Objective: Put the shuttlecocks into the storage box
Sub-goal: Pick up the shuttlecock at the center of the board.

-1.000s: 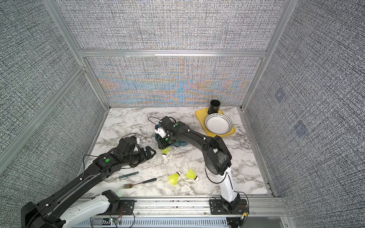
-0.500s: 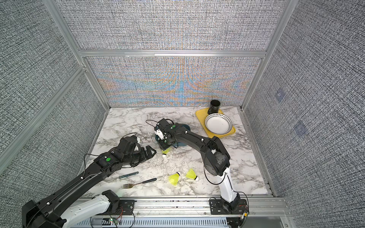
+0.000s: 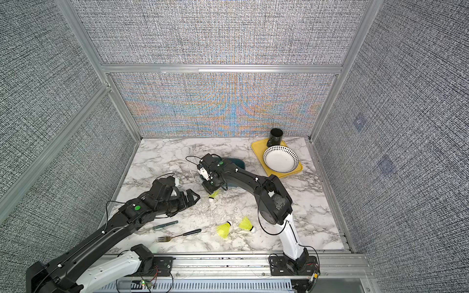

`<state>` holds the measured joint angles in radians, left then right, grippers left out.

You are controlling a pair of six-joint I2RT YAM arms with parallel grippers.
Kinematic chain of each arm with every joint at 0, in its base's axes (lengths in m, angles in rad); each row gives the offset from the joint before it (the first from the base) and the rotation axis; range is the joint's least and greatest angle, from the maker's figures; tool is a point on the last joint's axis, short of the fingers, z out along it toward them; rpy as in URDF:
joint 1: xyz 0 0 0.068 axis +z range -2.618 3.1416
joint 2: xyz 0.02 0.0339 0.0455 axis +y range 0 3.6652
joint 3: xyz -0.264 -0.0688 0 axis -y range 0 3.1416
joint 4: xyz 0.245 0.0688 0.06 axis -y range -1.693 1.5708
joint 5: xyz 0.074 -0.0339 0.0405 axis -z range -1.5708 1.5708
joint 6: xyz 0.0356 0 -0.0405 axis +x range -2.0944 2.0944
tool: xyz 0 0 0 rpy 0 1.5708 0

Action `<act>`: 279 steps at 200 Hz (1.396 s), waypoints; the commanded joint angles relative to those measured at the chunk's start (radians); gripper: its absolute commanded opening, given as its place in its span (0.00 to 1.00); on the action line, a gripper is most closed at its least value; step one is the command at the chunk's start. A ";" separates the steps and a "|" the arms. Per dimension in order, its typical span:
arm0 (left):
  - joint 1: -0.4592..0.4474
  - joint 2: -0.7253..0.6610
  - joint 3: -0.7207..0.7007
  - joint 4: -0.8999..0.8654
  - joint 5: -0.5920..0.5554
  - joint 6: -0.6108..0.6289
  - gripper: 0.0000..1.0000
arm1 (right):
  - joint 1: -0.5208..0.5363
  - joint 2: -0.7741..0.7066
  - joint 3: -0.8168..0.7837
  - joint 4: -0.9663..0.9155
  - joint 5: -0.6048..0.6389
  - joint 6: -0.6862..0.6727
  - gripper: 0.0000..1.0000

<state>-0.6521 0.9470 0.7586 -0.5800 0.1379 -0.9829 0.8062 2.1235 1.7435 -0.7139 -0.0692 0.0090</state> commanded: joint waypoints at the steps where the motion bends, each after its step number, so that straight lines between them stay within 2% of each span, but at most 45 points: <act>1: 0.000 -0.002 0.007 -0.007 0.003 -0.007 0.99 | 0.001 0.001 -0.010 -0.005 -0.024 -0.009 0.55; 66: 0.000 0.002 0.012 -0.005 0.006 -0.005 0.99 | -0.006 -0.027 -0.060 -0.004 -0.093 0.014 0.39; 105: 0.000 0.010 0.015 -0.001 0.011 -0.003 0.99 | -0.044 -0.077 -0.145 0.039 -0.206 0.045 0.31; 150: 0.001 0.024 0.018 0.009 0.015 0.000 0.99 | -0.092 -0.095 -0.219 0.087 -0.349 0.077 0.28; 206: 0.000 0.043 0.011 0.025 0.031 0.001 0.99 | -0.134 -0.093 -0.277 0.182 -0.454 0.136 0.23; 236: 0.000 0.050 0.001 0.035 0.039 -0.002 0.99 | -0.138 -0.091 -0.298 0.218 -0.496 0.160 0.13; 258: 0.000 0.056 0.000 0.042 0.045 -0.003 0.99 | -0.139 -0.104 -0.324 0.244 -0.513 0.179 0.00; 279: 0.000 0.065 0.001 0.050 0.046 -0.003 0.99 | -0.141 -0.125 -0.337 0.256 -0.528 0.196 0.00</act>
<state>-0.6521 1.0042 0.7589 -0.5667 0.1768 -0.9871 0.6647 2.0224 1.4170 -0.4953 -0.5610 0.1764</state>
